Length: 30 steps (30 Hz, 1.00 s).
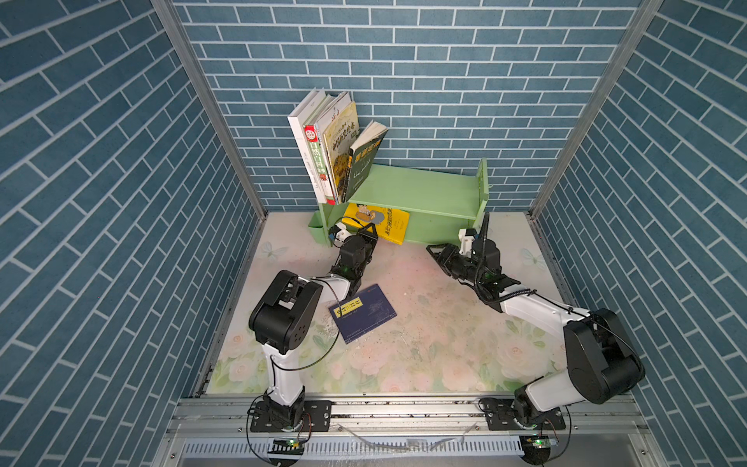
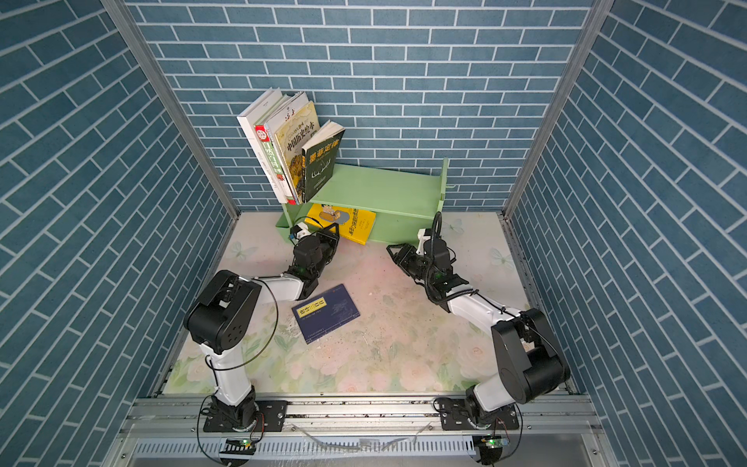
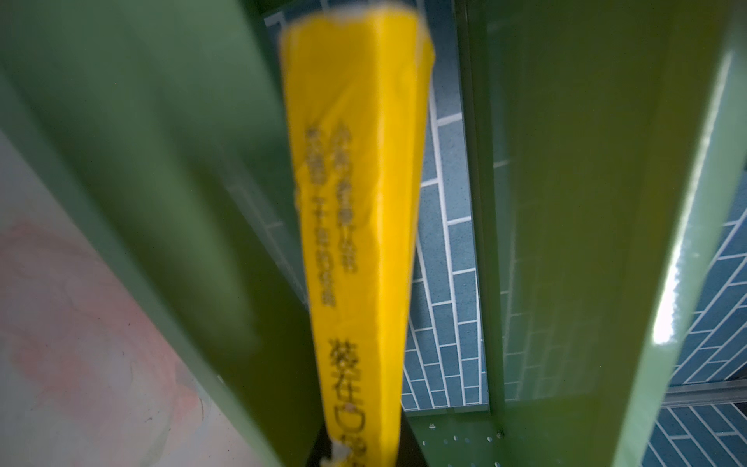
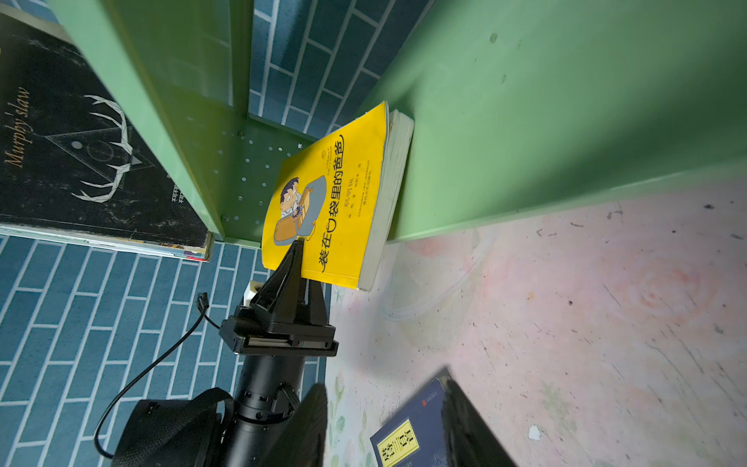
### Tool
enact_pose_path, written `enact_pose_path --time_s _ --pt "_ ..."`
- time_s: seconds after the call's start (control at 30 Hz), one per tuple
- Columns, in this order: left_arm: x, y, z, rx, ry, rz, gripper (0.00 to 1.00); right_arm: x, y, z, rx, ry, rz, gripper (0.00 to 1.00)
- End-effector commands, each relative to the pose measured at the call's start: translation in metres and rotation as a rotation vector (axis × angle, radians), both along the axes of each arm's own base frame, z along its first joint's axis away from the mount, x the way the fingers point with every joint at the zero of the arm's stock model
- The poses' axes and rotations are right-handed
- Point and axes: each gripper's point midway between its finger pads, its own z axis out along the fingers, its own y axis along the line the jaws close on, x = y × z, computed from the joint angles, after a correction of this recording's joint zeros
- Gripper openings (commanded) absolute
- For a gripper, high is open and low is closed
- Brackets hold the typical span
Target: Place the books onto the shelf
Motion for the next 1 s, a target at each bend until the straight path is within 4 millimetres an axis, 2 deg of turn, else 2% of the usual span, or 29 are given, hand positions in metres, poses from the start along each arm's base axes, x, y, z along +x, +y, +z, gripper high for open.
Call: enact_pose_path --time_s 0.0,0.1,0.3,0.53,0.6,0.67,0.8,0.97 --pt "0.011 0.014 0.021 -0.028 -0.073 0.044 0.08 -0.002 -0.001 0.002 -0.022 -0.028 0.001 0.47" --pt "0.013 0.020 0.017 -0.043 -0.062 0.043 0.13 -0.003 -0.001 0.003 -0.023 -0.030 0.003 0.47" --pt "0.014 0.030 0.012 -0.028 -0.027 0.051 0.39 -0.002 0.001 0.003 -0.023 -0.031 0.011 0.47" --pt "0.007 0.030 0.009 0.028 0.077 0.028 0.68 -0.001 0.005 0.004 -0.020 -0.035 0.019 0.47" --pt "0.002 0.033 0.010 0.064 0.116 0.032 0.82 0.000 0.007 0.007 -0.017 -0.046 0.025 0.48" --pt "-0.004 0.037 0.011 0.099 0.159 0.036 0.99 0.005 0.010 0.015 -0.016 -0.077 0.031 0.49" --pt "-0.020 0.049 0.018 0.133 0.184 0.058 1.00 0.017 0.023 0.028 -0.008 -0.108 0.054 0.49" --pt "-0.047 0.076 0.039 0.272 0.191 0.116 1.00 0.015 0.028 0.014 -0.024 -0.089 0.077 0.49"
